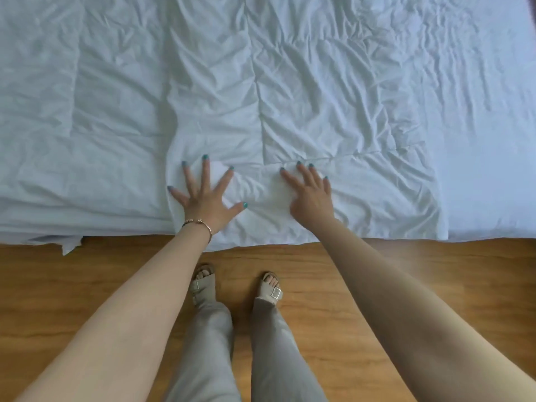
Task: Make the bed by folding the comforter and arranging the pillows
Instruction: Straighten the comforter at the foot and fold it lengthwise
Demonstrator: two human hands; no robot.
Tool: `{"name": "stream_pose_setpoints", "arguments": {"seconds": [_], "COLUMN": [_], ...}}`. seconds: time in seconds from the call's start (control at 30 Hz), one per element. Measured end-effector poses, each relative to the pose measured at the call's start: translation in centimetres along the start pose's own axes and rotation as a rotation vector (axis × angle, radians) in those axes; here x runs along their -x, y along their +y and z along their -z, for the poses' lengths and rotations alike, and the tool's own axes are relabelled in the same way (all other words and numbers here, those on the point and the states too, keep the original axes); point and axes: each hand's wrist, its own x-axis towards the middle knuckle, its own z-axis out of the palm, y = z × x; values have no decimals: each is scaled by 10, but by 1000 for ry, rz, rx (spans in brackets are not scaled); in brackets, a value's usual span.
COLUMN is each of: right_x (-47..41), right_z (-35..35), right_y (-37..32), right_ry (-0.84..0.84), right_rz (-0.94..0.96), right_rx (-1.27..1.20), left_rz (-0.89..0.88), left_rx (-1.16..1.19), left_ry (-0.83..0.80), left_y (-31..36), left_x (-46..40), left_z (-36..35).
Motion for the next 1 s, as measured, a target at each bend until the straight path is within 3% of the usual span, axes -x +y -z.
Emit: {"name": "stream_pose_setpoints", "arguments": {"seconds": [0.1, 0.17, 0.2, 0.27, 0.33, 0.4, 0.5, 0.57, 0.67, 0.77, 0.83, 0.93, 1.0], "right_x": [-14, -18, -18, -19, -24, -31, -34, -35, -30, -32, -30, -30, -30], "right_z": [-19, -29, -34, -39, -39, -41, -49, -53, -67, -81, -82, -90, -98], "right_y": [-57, -85, -97, -117, -133, -146, -169, -189, -221, -240, -255, -275, -288], "right_ry": [-87, -87, -76, 4, 111, 48, -138, -89, -100, -127, -6, 327, 303], "right_rz": [100, 31, -16, -69, -62, -70, -195, -226, -9, -44, -30, 316, 446], "right_rx": [-86, -109, -124, -167, -194, -95, 71, 34, 137, 204, 132, -85, 14], "left_rz": [313, 289, 175, -135, -270, -181, -130, -214, -319, -290, -364, -414, -316], "left_rx": [483, 735, 763, 617, 429, 338, 252, 279, 288, 155, 37, -170, -185], "left_ry": [129, 116, 108, 233, 403, 295, -77, -100, -57, -62, -70, 4, 107], "left_y": [-22, -33, -38, -49, -72, -100, -128, -139, -167, -209, -237, -268, -284], "left_x": [8, 9, 6, -8, -32, -51, -61, -59, -45, -31, -24, -15, -15], "left_z": [8, 17, 24, 47, 68, 74, 59, 48, 33, 26, 29, 37, 44]}}
